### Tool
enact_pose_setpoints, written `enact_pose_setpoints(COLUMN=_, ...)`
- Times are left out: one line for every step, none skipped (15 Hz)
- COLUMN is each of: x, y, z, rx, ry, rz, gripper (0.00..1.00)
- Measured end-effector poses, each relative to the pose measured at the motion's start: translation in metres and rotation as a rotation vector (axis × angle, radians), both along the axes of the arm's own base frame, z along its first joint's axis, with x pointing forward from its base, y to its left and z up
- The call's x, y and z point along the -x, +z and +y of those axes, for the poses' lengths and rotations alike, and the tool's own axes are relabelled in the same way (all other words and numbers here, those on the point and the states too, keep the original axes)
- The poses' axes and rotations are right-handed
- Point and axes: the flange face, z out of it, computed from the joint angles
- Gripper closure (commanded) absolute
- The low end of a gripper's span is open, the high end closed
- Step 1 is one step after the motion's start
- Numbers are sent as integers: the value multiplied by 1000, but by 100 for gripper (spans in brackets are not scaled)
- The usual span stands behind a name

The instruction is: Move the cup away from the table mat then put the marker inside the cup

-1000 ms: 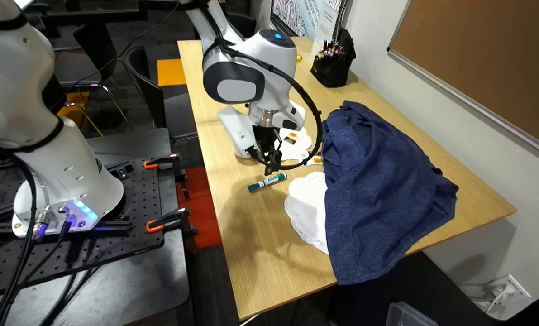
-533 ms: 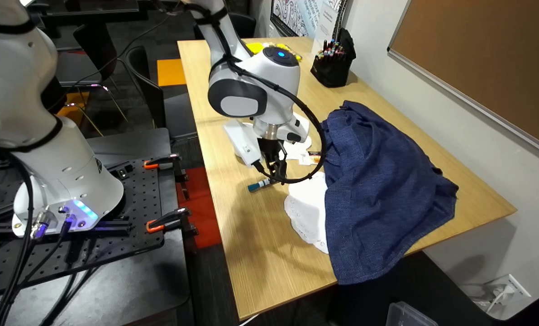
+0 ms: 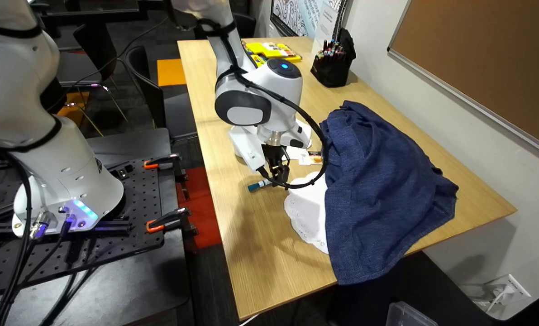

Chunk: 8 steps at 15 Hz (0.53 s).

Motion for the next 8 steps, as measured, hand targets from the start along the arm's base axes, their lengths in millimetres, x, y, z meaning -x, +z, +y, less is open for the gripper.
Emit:
enact_pose_setpoints(x=-2, y=-2, z=0, rx=0, ry=2, rz=1, gripper=17)
enact_pose_setpoints(x=-4, y=-3, z=0, rx=0, ry=5, rz=1, gripper=15)
enact_pose_setpoints(x=-6, y=-5, z=0, rx=2, ry=8, rz=1, gripper=17)
enact_pose_setpoints(x=-8, y=-6, z=0, rx=3, ry=12, rz=1, gripper=16)
enact_pose_setpoints(x=-10, y=-8, z=0, rx=3, ry=14, rz=2, gripper=18)
enact_pose_setpoints(x=-11, y=-9, z=0, rx=4, ry=16, rz=2, gripper=17)
enact_pose_setpoints(x=-13, y=-10, z=0, rx=5, ry=19, rz=2, gripper=17)
enact_pose_setpoints(x=-14, y=-11, z=0, rx=7, ry=22, rz=2, gripper=18)
